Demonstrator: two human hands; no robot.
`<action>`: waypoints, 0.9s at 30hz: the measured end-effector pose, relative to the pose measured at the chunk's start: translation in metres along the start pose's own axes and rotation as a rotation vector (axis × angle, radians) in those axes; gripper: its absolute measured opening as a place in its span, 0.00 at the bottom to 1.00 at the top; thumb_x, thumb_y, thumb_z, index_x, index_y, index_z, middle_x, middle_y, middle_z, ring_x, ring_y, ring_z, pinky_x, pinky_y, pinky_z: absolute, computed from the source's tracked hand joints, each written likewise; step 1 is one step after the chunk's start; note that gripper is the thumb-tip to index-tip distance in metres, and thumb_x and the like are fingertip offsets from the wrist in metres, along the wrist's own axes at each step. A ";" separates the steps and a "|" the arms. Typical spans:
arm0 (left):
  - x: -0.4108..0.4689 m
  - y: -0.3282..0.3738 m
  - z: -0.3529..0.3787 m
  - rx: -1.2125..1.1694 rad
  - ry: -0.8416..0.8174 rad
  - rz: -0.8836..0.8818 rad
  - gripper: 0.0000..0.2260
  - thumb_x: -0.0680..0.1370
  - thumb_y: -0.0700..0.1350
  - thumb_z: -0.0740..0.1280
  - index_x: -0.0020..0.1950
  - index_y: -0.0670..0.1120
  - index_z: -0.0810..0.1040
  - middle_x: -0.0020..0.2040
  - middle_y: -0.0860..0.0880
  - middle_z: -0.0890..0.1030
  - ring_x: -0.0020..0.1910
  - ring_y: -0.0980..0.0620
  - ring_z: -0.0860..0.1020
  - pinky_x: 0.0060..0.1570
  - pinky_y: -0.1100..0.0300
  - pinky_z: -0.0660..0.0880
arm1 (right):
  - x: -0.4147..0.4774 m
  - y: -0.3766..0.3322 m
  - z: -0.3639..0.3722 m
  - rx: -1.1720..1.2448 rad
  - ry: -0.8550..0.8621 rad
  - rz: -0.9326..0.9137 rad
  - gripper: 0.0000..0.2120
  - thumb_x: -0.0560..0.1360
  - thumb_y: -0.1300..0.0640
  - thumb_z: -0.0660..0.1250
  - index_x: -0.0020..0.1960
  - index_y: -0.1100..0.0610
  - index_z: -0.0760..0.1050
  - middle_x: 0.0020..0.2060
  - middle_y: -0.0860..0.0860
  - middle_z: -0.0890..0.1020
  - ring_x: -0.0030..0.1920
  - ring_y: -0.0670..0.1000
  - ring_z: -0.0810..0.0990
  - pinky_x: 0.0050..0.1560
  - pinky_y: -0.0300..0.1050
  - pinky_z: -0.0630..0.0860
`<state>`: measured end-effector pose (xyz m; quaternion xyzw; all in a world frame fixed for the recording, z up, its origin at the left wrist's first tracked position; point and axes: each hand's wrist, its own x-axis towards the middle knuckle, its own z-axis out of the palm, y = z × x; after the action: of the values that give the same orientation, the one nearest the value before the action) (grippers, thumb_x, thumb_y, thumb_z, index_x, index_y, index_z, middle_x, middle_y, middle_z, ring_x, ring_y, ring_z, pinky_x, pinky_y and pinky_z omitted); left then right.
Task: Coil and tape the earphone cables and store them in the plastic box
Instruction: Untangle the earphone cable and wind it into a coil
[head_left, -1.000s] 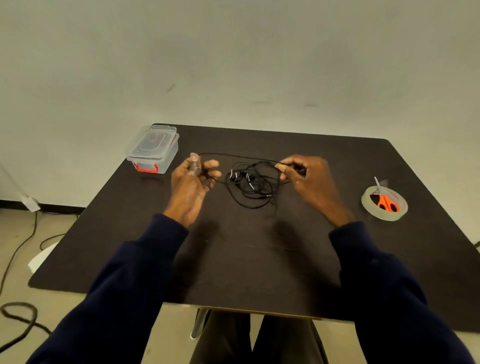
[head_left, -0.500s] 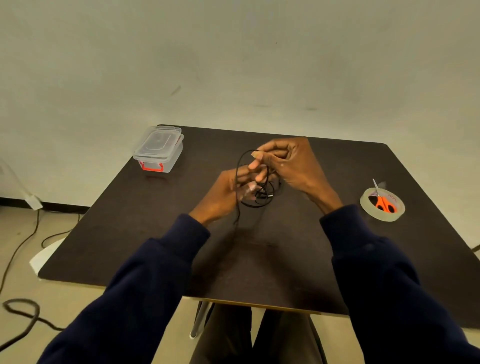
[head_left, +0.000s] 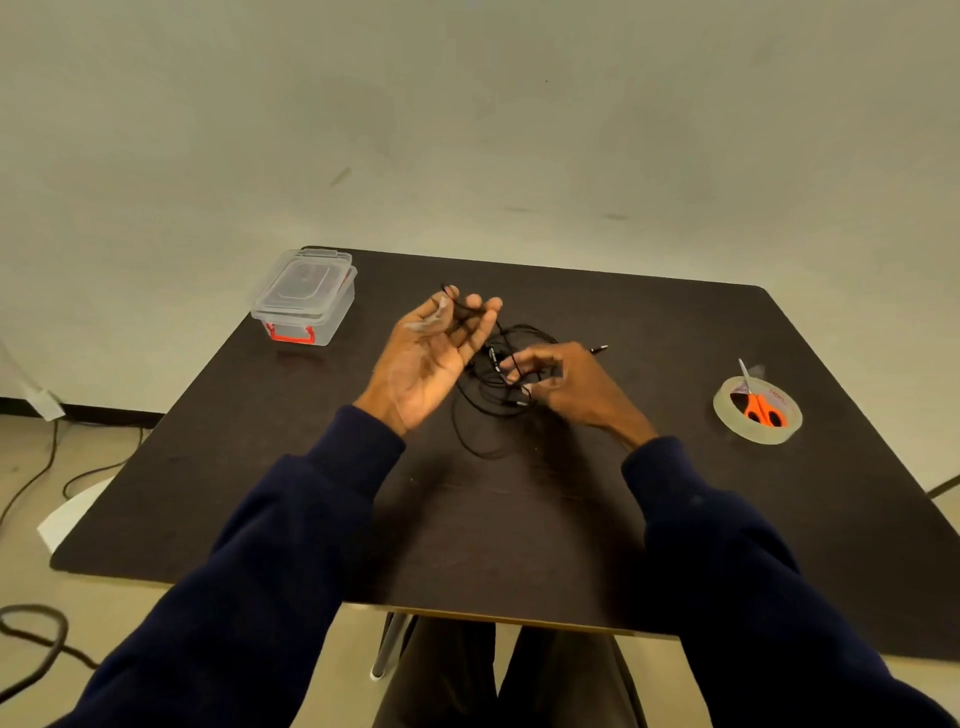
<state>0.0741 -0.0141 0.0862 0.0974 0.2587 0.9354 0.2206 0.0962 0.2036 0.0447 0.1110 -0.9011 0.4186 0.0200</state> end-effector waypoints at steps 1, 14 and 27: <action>0.000 0.003 0.000 -0.042 -0.012 -0.005 0.10 0.85 0.36 0.57 0.49 0.41 0.78 0.46 0.43 0.82 0.58 0.42 0.83 0.60 0.52 0.81 | 0.003 0.001 0.000 -0.025 0.065 -0.006 0.12 0.74 0.68 0.74 0.56 0.57 0.86 0.48 0.48 0.88 0.47 0.42 0.85 0.52 0.41 0.81; 0.004 0.022 -0.027 0.257 0.082 0.068 0.09 0.86 0.39 0.59 0.53 0.45 0.79 0.54 0.45 0.84 0.62 0.43 0.82 0.64 0.49 0.79 | 0.040 -0.032 -0.059 0.247 0.406 -0.020 0.06 0.80 0.59 0.71 0.52 0.62 0.85 0.43 0.57 0.87 0.41 0.51 0.85 0.41 0.45 0.83; 0.001 -0.001 -0.049 1.064 0.339 0.022 0.08 0.83 0.36 0.65 0.52 0.40 0.84 0.48 0.43 0.86 0.49 0.44 0.85 0.54 0.51 0.81 | 0.041 -0.058 -0.075 -0.123 0.222 -0.079 0.05 0.78 0.58 0.73 0.53 0.55 0.86 0.44 0.48 0.87 0.44 0.42 0.85 0.50 0.34 0.79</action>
<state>0.0587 -0.0342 0.0441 0.0463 0.7261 0.6806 0.0866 0.0643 0.2171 0.1420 0.0981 -0.9123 0.3710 0.1428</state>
